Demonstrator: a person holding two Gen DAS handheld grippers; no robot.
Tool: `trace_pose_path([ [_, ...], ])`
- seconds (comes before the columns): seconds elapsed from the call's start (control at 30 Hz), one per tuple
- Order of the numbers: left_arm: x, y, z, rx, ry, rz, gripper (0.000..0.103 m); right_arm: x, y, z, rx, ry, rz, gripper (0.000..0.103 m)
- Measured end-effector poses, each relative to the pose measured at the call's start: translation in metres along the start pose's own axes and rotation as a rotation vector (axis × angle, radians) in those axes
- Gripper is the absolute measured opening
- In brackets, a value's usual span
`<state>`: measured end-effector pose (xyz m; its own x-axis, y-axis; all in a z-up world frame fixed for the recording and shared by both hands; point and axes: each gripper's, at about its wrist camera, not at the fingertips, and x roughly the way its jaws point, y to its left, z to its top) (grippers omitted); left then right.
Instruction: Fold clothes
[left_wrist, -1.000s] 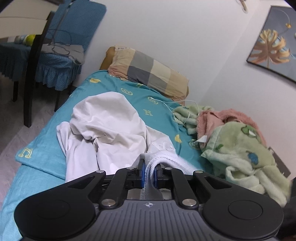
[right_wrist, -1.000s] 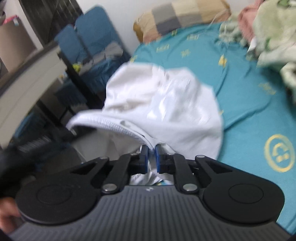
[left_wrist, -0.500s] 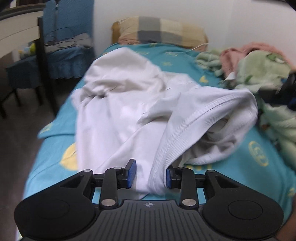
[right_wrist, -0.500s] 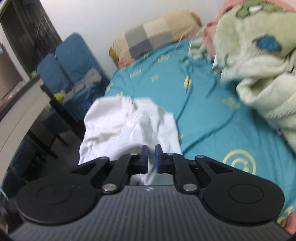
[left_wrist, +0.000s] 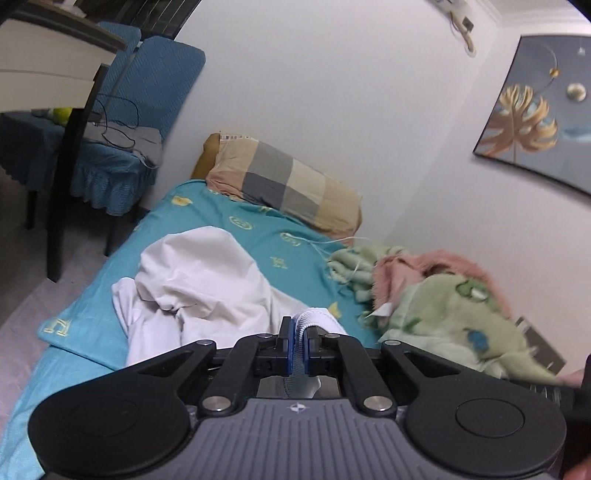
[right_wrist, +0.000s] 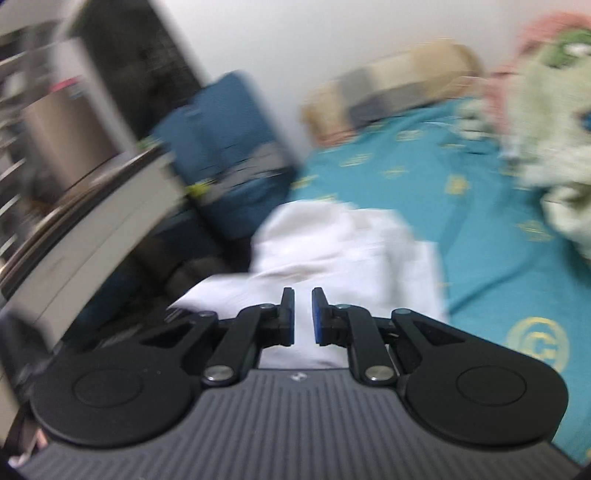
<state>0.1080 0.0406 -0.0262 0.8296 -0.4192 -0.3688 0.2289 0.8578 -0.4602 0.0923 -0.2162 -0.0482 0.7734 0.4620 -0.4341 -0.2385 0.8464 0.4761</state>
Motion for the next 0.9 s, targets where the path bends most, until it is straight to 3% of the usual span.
trace_pose_path([
  [0.1,0.001,0.005,-0.002,0.003,0.004,0.007,0.005,0.019,0.020,-0.014,-0.053,0.096,0.061,0.037],
  [0.27,0.010,0.012,-0.005,0.000,0.018,0.002,0.005,0.061,0.017,-0.036,0.009,0.228,-0.020,0.039],
  [0.43,0.023,0.012,-0.014,0.044,0.048,0.064,0.006,0.055,0.007,-0.030,0.059,0.075,-0.233,0.036],
  [0.53,0.029,-0.011,-0.028,0.200,0.069,0.059,0.007,0.035,0.002,-0.024,0.036,-0.048,-0.365,0.036],
  [0.67,0.042,-0.032,-0.051,0.311,0.113,0.071,0.007,0.013,-0.019,-0.013,0.038,-0.148,-0.536,0.038],
  [0.8,0.048,-0.026,-0.056,0.271,0.134,0.063,0.007,0.004,-0.050,-0.007,0.166,-0.086,-0.469,0.039],
  [0.9,0.048,-0.015,-0.049,0.209,0.133,0.064,0.007,0.012,-0.044,-0.012,0.168,-0.023,-0.363,0.039],
])
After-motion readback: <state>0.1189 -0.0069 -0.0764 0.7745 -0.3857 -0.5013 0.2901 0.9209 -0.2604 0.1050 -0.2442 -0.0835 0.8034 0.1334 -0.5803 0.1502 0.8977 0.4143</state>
